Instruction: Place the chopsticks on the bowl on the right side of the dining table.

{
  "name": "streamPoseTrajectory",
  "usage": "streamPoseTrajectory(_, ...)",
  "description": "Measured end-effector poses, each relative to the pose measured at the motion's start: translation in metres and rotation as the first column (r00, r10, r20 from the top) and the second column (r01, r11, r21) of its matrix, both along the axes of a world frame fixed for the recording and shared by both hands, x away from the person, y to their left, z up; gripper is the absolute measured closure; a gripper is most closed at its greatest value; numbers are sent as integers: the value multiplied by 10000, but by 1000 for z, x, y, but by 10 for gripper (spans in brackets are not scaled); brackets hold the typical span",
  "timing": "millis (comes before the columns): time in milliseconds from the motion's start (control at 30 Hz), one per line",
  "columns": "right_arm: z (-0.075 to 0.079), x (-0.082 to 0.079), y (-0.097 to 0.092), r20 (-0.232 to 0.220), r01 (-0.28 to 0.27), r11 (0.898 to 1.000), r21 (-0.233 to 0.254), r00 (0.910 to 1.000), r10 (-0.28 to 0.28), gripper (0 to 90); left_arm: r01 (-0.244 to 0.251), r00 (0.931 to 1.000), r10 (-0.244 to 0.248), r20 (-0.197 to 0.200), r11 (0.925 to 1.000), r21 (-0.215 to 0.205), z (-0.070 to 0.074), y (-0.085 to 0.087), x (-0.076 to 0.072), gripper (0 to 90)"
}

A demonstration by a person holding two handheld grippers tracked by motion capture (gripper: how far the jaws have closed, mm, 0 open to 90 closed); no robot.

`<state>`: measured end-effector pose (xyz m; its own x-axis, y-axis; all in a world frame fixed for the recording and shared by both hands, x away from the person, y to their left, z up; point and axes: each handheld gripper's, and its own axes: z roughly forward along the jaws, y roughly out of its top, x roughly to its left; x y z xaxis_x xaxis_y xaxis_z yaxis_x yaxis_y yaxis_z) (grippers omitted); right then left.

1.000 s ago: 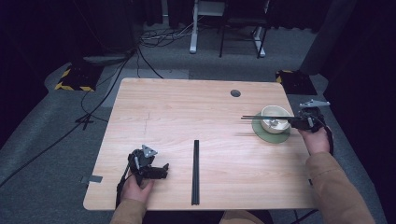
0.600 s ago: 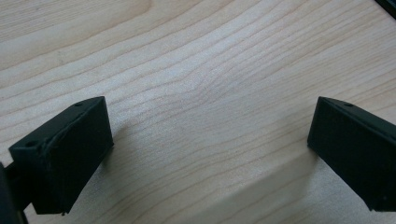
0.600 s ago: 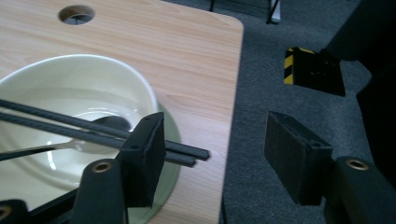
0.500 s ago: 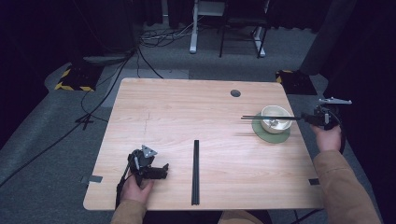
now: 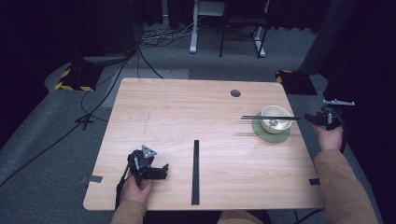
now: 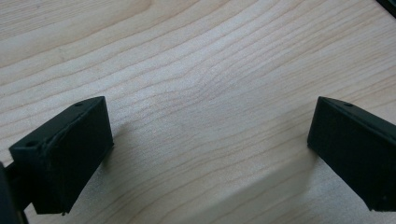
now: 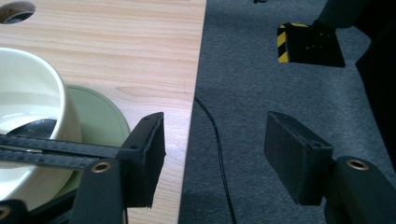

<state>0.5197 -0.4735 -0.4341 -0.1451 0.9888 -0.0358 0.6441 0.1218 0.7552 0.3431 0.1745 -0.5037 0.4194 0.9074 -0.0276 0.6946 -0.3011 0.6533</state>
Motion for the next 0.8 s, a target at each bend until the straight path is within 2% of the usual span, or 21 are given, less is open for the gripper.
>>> streamPoseTrajectory(167,-4,2,4,-80,-265,9996,-40,9996,265,386,-6,10000,6,2,10000,3,0,0,0,3)
streamPoseTrajectory(800,-3,2,11,-179,-440,9990,-80,9989,439,384,-18,10000,19,10,10000,-11,0,0,0,3)
